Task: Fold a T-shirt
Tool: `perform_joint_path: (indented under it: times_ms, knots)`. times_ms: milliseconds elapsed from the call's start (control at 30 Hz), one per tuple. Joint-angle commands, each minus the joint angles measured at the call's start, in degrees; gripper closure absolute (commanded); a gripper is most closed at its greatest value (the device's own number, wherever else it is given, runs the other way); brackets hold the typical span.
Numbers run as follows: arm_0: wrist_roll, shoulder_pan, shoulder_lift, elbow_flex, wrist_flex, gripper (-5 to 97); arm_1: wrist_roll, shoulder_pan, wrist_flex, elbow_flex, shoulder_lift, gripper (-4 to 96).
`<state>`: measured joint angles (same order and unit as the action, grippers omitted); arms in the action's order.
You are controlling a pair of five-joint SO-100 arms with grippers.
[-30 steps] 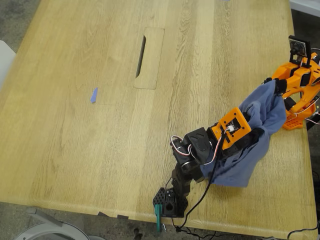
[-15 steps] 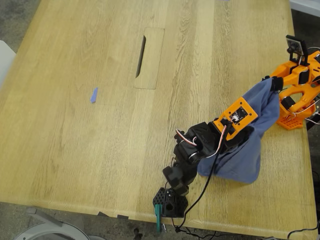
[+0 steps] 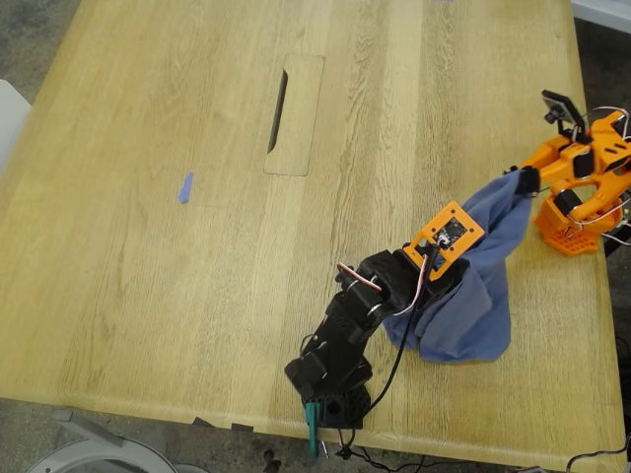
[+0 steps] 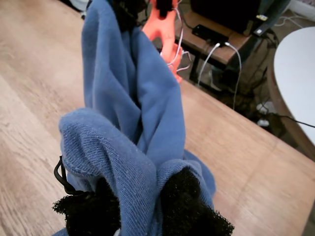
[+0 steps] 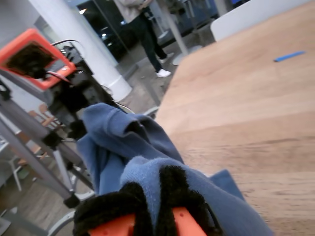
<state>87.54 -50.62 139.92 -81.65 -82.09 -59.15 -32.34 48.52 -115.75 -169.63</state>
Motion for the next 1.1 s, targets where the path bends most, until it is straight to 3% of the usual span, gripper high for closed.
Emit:
perform_joint_path:
  times_ms: [0, 433, 667, 800, 1067]
  knots:
    - [0.35, 2.29, 6.5, -9.23, 9.67, 92, 0.09, 2.11, -4.57, -6.5, -3.78, 91.4]
    - [0.0, 12.48, 22.06, -48.96, 31.99, 92, -1.05, 16.61, -35.51, -43.24, -11.51, 91.4]
    - [-0.18, 21.45, 22.85, -62.31, 44.12, 92, -2.29, 29.09, -51.15, -51.42, -3.16, 91.3]
    - [-0.18, 29.09, 17.58, -66.36, 54.23, 92, -3.08, 34.89, -60.38, -52.82, 5.36, 91.3]
    - [-0.18, 42.36, -5.54, -62.05, 76.9, 92, -3.69, 43.24, -79.19, -47.2, 29.36, 91.3]
